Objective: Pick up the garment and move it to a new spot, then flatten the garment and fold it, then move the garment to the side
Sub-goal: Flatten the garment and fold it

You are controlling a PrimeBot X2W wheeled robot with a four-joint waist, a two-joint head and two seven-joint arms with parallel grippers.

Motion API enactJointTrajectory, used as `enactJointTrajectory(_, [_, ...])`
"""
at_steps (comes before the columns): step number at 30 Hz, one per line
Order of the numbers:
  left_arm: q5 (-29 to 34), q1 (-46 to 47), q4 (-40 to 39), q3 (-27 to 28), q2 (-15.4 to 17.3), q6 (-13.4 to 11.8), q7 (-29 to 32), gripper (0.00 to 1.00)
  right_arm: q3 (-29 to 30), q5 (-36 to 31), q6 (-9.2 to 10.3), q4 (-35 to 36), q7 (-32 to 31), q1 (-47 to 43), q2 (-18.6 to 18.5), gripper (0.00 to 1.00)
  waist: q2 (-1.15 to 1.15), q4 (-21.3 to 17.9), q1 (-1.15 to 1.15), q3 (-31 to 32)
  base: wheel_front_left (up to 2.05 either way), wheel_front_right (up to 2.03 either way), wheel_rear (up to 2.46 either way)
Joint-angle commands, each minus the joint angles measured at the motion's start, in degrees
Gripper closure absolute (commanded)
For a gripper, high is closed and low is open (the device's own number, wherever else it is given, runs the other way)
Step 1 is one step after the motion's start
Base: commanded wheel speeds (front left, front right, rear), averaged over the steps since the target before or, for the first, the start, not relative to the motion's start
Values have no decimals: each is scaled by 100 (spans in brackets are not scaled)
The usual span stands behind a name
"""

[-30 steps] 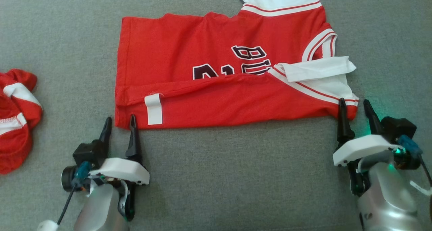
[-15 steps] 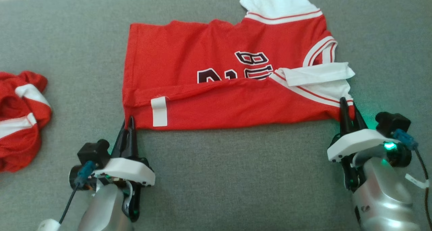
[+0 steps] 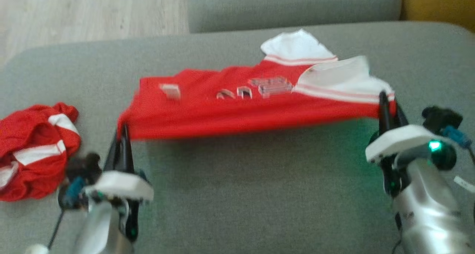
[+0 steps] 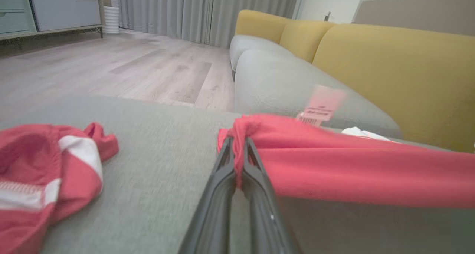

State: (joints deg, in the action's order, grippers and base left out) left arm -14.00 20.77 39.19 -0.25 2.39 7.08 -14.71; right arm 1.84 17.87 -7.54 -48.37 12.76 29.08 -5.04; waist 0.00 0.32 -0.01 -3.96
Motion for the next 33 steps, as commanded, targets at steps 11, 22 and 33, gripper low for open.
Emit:
enactJointTrajectory(11, [-429,-1139,370,-117,52,-48,-29,0,-407,343,5,40,-104,-1184,-146,0,0,1,1,147,0,0,0])
enactJointTrajectory(22, [-67,405,289,-443,492,-40,53,0,-362,-28,5,537,-49,-408,-306,0,0,54,1,-573,0,0,0])
enactJointTrajectory(33, [-1157,2350,775,-2042,1576,39,1505,0,-898,-224,5,708,-244,825,-222,0,0,-35,1,-1316,0,0,0])
